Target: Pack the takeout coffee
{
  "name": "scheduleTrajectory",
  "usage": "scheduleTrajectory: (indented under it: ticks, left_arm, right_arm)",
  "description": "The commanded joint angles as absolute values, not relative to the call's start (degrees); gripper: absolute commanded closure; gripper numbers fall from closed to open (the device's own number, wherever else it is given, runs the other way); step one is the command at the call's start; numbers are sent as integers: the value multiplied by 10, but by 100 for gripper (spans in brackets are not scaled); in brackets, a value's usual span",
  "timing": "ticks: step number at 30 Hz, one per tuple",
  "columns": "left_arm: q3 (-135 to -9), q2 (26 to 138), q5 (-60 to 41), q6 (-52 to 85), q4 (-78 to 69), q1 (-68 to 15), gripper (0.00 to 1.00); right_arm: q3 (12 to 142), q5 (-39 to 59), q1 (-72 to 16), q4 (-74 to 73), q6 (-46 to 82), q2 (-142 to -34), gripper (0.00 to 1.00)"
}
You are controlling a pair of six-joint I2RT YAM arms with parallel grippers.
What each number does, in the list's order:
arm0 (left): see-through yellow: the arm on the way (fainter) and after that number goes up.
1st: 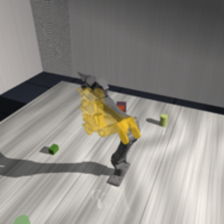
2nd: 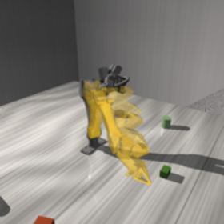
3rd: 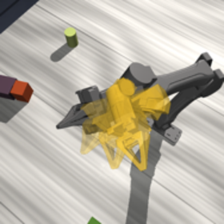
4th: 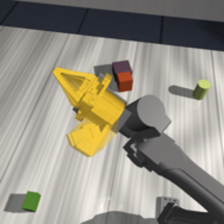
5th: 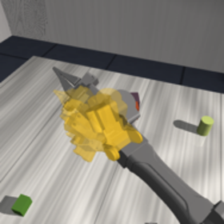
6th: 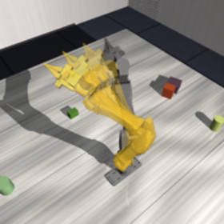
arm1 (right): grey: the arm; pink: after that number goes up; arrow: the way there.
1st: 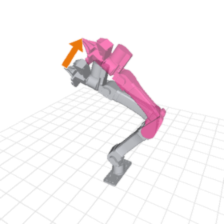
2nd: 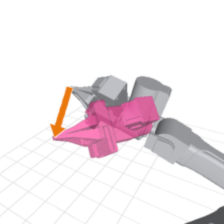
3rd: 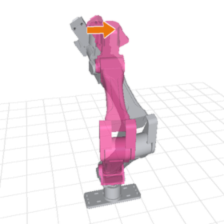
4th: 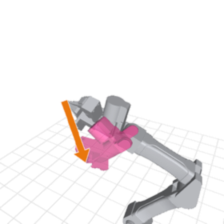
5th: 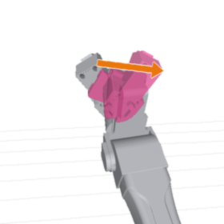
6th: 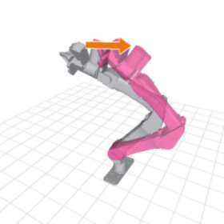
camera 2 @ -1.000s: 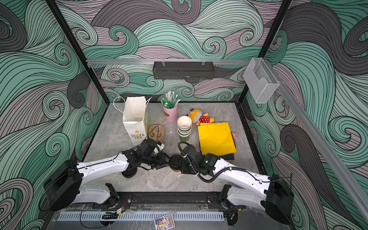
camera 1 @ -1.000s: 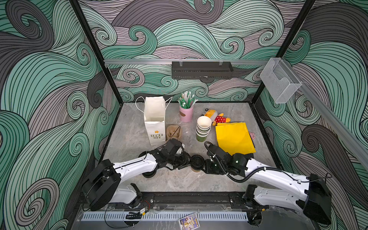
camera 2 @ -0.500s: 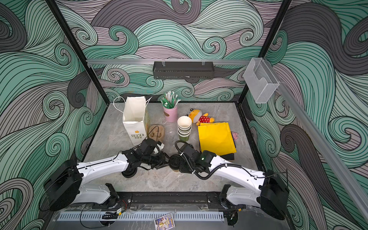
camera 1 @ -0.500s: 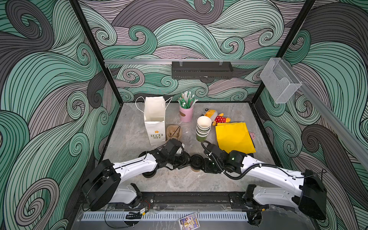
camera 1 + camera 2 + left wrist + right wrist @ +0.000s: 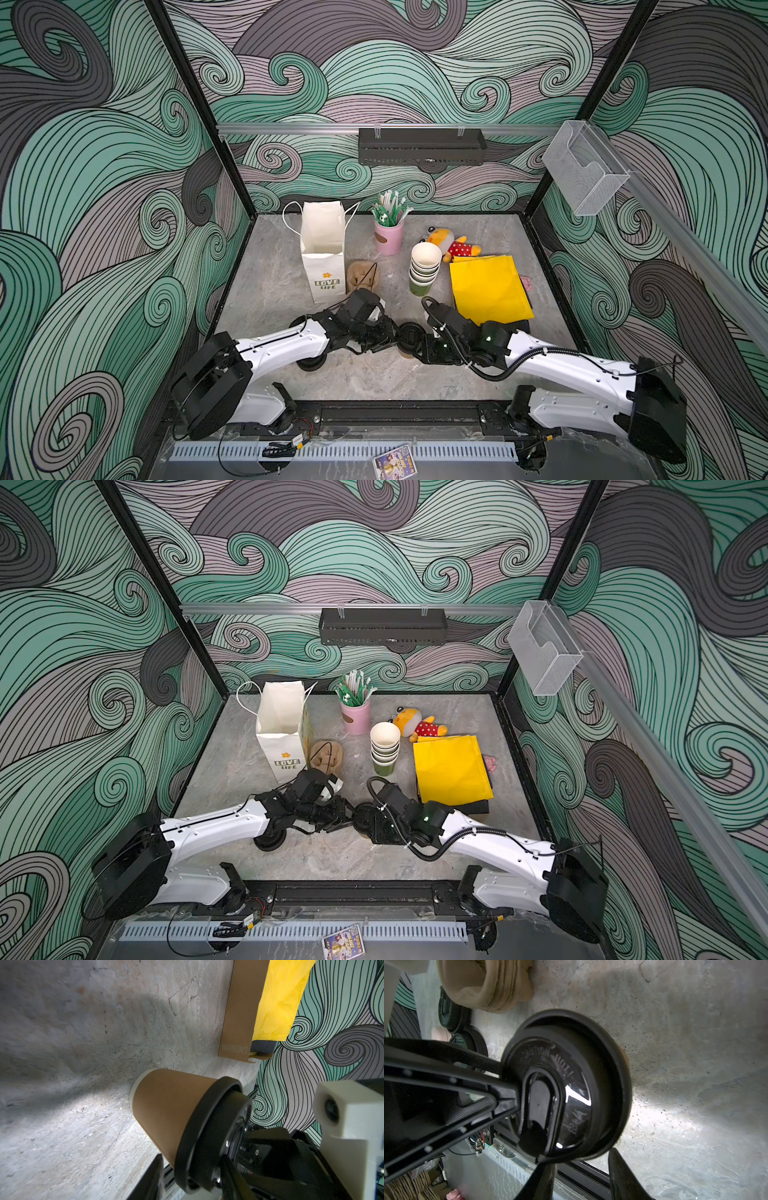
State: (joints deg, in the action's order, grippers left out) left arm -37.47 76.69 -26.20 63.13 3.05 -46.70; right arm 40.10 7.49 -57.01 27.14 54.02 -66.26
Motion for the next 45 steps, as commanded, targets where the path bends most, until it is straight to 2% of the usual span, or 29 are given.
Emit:
scheduleTrajectory:
  ticks: [1,11,18,23,26,30,37,45]
  left_arm:
    - [-378,781,-247,618,81,-473,57]
    - [-378,784,-247,617,80,-473,57]
    - [-379,782,-246,617,84,-473,57]
    - [-381,782,-246,615,86,-473,57]
    - [-383,781,-245,613,89,-473,57]
    - [-385,780,-246,611,94,-473,57]
    - [-398,780,-247,604,108,-473,57]
    - [-400,782,-247,603,108,-473,58]
  right_arm:
    - [383,60,-570,242,559,-671,57]
    - [371,-21,-571,338,578,-721,60]
    - [393,-32,-577,380,575,-750,58]
    - [416,-14,-586,339,539,-668,47]
    - [411,-9,-571,321,524,-599,45]
    - [398,33,-523,320,515,-564,58]
    - [401,75,-490,305,507,-597,79]
    - [397,79,-477,295,517,-631,84]
